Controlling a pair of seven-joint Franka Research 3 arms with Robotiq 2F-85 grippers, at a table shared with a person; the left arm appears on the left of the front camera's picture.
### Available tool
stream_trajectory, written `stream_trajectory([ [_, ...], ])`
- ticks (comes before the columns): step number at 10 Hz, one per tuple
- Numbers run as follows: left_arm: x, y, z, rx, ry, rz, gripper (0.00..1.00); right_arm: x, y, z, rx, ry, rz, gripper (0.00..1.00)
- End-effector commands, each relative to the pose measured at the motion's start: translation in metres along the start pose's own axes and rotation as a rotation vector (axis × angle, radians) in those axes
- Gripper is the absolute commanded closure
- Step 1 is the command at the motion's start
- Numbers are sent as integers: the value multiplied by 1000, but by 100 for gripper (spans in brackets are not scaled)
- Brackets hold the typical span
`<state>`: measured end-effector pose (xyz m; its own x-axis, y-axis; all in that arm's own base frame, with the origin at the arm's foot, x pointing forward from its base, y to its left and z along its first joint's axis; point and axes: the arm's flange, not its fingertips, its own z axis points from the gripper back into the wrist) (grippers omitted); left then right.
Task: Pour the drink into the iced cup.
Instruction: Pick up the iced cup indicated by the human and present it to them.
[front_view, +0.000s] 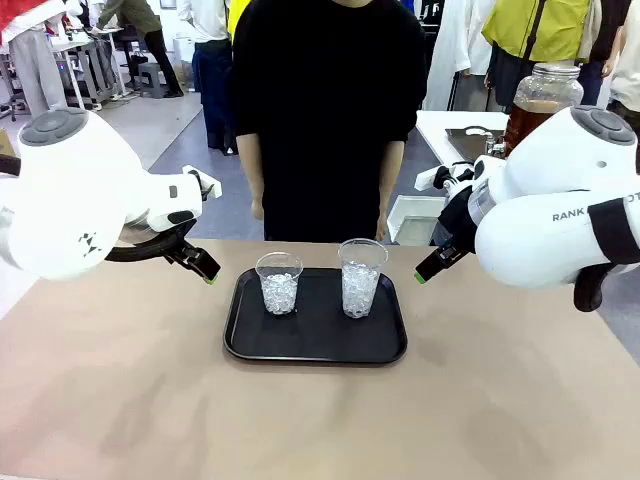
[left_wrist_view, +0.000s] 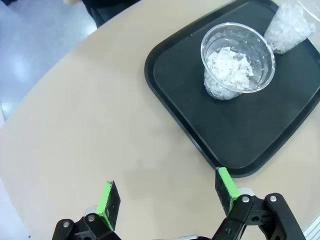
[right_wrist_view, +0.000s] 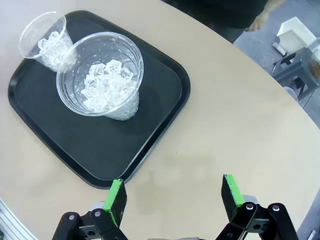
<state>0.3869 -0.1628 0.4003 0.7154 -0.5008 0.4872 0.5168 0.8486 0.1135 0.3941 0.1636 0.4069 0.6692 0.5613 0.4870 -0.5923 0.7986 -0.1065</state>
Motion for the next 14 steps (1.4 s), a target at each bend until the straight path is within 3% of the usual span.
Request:
stream_trajectory([
  [1,1,2,1,7,-7,-9,0,0,-2,0,2,-2,-5,0],
  [10,0,0,0,0,0,0,0,0,0,0,0,0,0,0],
  [14,24,12,49,-108,-89,34,0,25,-36,50,166,-93,-121,0],
])
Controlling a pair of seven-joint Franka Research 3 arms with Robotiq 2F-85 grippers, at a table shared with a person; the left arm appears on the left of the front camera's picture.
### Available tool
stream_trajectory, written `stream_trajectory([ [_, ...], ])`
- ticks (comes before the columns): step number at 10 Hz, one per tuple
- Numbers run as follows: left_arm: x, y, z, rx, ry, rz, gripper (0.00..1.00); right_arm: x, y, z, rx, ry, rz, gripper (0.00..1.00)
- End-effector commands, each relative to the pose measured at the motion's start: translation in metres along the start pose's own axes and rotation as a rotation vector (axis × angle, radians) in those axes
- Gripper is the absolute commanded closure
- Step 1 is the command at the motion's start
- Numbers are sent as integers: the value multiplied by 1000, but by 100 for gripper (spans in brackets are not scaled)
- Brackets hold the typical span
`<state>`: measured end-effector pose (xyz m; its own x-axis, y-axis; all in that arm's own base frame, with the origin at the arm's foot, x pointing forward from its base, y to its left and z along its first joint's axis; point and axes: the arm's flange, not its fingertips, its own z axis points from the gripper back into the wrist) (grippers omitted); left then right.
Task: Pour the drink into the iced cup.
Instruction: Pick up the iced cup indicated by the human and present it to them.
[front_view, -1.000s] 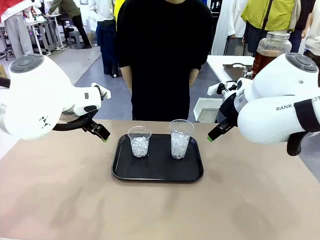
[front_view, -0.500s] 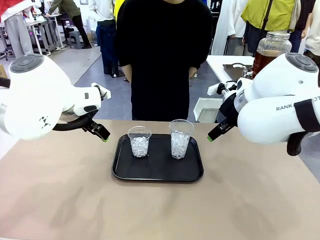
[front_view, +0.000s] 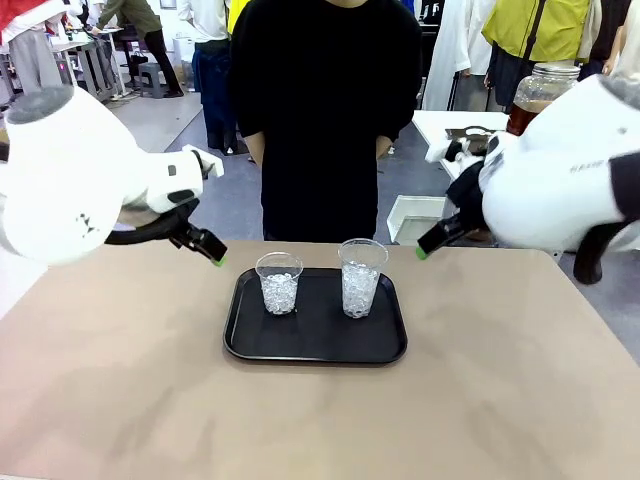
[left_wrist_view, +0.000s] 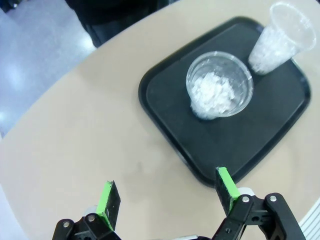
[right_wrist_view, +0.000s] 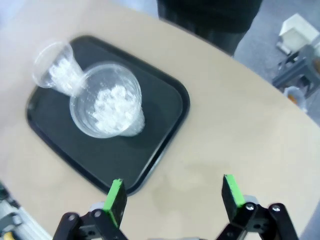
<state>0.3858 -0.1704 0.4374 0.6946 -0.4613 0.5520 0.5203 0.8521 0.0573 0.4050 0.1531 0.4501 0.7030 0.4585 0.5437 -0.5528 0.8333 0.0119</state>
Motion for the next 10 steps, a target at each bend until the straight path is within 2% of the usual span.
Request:
stream_trajectory([
  [1,12,20,32,-89,-34,41,0,9,-23,29,165,-56,-77,0],
  [5,21,55,63,-291,-97,221,0,5,-58,66,412,-164,-335,0],
  [8,15,76,56,-482,-116,300,0,-14,-81,59,569,-204,-497,0],
  [10,13,80,48,-559,-113,298,0,-17,-87,51,608,-199,-522,0],
])
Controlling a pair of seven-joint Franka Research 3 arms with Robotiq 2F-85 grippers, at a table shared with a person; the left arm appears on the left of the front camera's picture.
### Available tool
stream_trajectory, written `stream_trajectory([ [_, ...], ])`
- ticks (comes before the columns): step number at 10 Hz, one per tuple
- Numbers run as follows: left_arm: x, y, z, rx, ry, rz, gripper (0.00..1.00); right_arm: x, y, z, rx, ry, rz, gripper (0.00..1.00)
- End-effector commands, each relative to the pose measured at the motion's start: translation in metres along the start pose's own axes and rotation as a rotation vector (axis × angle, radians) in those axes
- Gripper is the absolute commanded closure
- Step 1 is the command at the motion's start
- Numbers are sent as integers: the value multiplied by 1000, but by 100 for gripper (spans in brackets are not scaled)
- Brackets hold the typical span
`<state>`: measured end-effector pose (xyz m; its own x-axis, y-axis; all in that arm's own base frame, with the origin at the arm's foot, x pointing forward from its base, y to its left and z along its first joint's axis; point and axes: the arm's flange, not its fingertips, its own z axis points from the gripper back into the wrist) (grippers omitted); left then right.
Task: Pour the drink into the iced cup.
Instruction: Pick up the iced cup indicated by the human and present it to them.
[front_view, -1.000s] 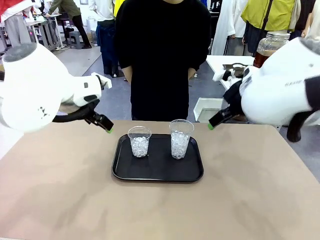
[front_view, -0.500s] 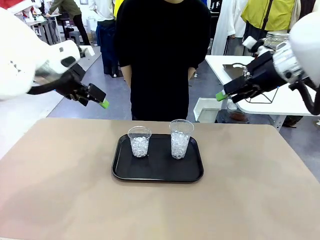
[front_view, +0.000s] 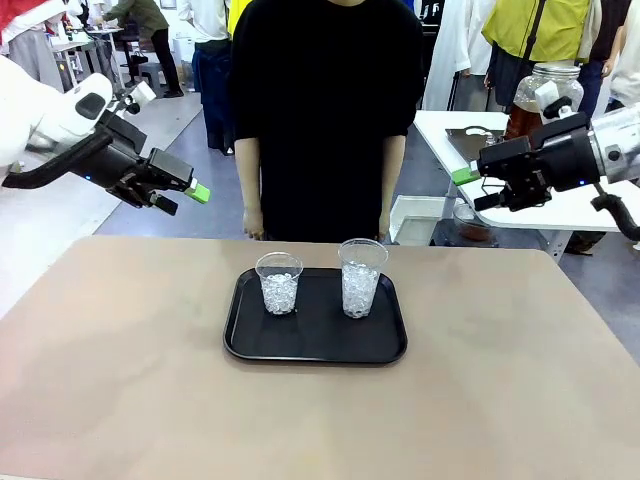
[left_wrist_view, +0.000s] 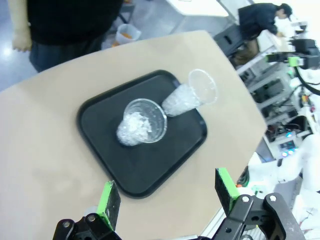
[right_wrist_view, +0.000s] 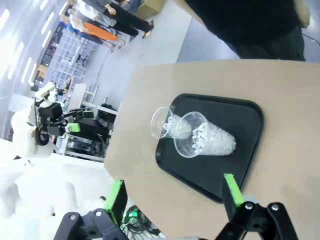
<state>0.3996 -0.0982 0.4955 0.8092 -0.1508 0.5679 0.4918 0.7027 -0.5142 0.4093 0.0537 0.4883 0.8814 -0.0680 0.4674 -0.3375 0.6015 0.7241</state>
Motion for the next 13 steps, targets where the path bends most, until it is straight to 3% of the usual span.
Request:
stream_trajectory([
  [1,6,11,-9,-39,33,-31,0,6,-4,-11,7,17,38,0],
  [2,0,0,0,0,0,0,0,4,4,-14,-74,46,142,0],
  [3,0,0,0,0,0,0,0,-2,-6,-4,6,12,-6,0],
  [6,-1,3,-2,10,12,3,0,-3,-7,-9,-26,36,22,0],
  [9,3,35,9,-200,-3,105,0,16,-32,-11,180,93,-193,0],
  [13,10,75,4,-336,-37,198,0,19,-65,-15,330,101,-305,0],
])
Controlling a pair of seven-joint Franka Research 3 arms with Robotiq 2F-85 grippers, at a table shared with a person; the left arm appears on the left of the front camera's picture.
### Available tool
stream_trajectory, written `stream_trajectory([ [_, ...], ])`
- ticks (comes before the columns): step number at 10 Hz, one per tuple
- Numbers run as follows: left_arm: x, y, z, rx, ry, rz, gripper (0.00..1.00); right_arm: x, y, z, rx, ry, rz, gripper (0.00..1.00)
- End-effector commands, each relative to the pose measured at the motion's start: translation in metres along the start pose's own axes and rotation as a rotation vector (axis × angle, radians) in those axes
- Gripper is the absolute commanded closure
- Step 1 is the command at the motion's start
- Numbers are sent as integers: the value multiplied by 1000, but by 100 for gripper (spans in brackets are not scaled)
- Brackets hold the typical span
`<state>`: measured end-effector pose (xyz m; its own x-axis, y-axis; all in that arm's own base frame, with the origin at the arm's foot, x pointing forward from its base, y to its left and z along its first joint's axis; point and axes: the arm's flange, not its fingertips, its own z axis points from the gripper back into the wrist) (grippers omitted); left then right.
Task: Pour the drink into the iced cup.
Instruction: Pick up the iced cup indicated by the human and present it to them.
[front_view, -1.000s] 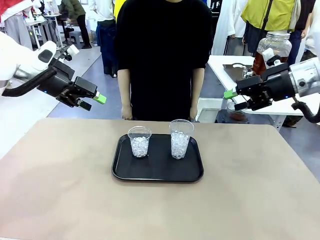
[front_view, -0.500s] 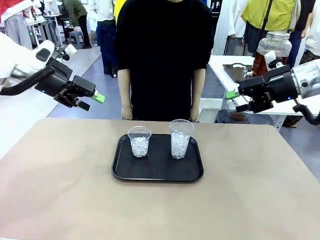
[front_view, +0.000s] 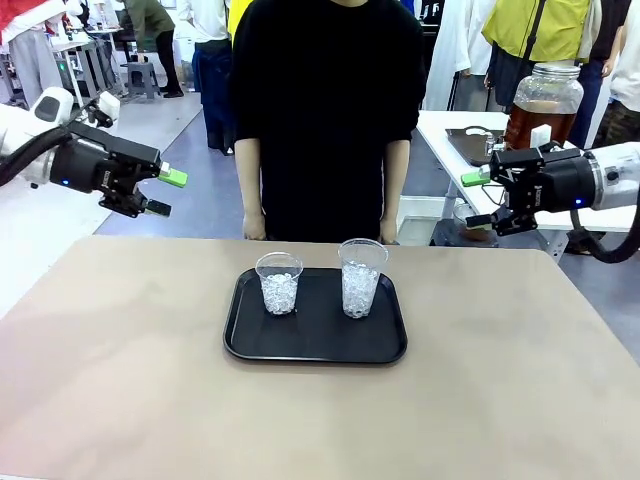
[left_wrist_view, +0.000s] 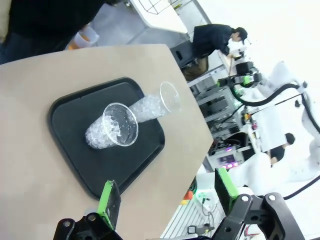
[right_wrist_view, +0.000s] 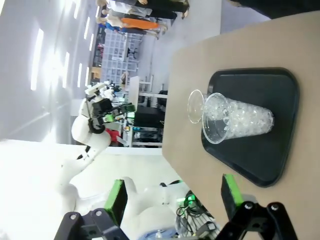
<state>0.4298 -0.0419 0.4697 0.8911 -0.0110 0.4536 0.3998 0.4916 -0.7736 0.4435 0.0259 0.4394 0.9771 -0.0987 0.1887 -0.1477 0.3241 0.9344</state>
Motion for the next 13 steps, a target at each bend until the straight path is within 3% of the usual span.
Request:
stream_trajectory([
  [1,14,17,-8,-88,-3,23,0,14,-6,1,85,-3,-57,0],
  [7,46,46,-10,-297,79,124,0,43,-34,2,204,20,-134,0],
  [12,51,53,-7,-307,86,168,0,48,-36,0,202,31,-143,0],
  [13,44,54,-9,-295,94,129,0,41,-41,0,182,31,-118,0],
])
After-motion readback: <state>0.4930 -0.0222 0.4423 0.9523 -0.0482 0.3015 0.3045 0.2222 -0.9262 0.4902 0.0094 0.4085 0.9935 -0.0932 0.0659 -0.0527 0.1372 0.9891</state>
